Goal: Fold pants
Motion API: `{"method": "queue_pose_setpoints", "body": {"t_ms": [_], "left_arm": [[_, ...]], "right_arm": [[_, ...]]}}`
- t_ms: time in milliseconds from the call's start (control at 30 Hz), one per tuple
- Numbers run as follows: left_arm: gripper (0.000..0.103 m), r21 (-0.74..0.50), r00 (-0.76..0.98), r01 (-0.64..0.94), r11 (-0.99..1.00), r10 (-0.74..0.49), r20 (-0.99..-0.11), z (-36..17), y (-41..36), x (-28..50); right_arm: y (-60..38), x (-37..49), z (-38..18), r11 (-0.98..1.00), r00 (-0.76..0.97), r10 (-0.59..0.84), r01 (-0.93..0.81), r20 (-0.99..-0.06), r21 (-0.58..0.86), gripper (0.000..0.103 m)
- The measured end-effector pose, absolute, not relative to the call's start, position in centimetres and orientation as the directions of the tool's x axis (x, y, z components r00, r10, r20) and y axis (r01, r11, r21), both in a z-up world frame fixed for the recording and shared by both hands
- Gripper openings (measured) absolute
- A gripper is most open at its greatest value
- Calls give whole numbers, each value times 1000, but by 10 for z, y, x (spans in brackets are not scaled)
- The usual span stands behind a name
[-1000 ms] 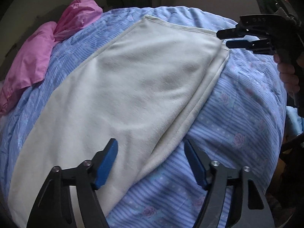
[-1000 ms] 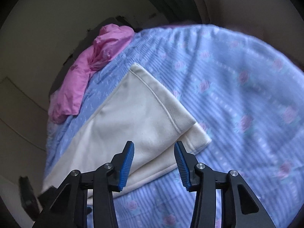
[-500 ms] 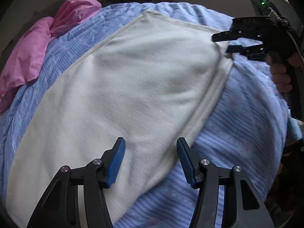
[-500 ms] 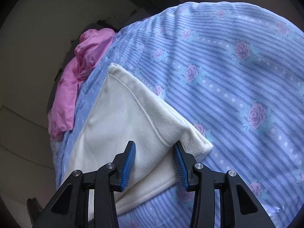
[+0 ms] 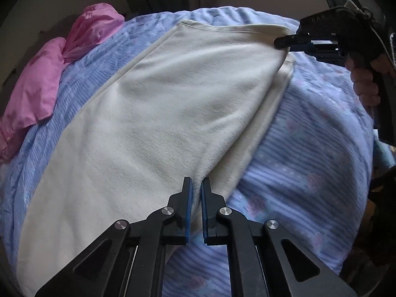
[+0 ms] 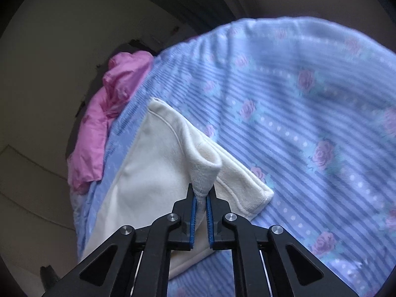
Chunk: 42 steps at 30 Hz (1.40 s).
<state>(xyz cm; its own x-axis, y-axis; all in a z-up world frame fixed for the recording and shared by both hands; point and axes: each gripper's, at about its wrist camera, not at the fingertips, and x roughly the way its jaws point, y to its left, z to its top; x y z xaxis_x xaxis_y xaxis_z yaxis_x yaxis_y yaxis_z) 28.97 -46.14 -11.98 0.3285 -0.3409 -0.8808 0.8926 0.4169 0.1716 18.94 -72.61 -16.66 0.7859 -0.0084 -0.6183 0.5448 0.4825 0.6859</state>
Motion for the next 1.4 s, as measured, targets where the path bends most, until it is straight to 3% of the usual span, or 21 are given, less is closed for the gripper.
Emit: {"method": "queue_pose_setpoints", "body": {"t_ms": [500,600,667,700,733,967,1167,1400], "left_arm": [[8,119,256,914,388,-325,-910,-137,-461,276],[26,90,244,907,411,-339,-909,-134,-460,277],[55,81,263,893,443,-367,-892,-124,-456,269],[58,77,278,887,455,-393,-877,-116,-452,265],[59,71,289,884,463,-420,-860,-108,-448,259],[64,95,363,874,477,-511,-779,-45,-384,213],[65,192,477,822,537,-465,-746,-3,-290,204],[71,206,606,670,713,-365,-707,14,-145,212]], "right_arm": [[-724,164,-188,431,752,-51,611,-658,665,8],[-723,161,-190,406,749,-64,623,-660,668,8],[-718,156,-183,426,716,-118,662,-688,616,28],[-713,149,-174,435,668,-189,714,-720,548,49],[-708,143,-166,439,656,-234,730,-717,524,62],[-629,105,-84,688,721,-330,625,-609,368,63],[-531,112,-21,885,814,-157,367,-559,287,68],[-405,168,14,948,772,174,35,-611,315,68]]}}
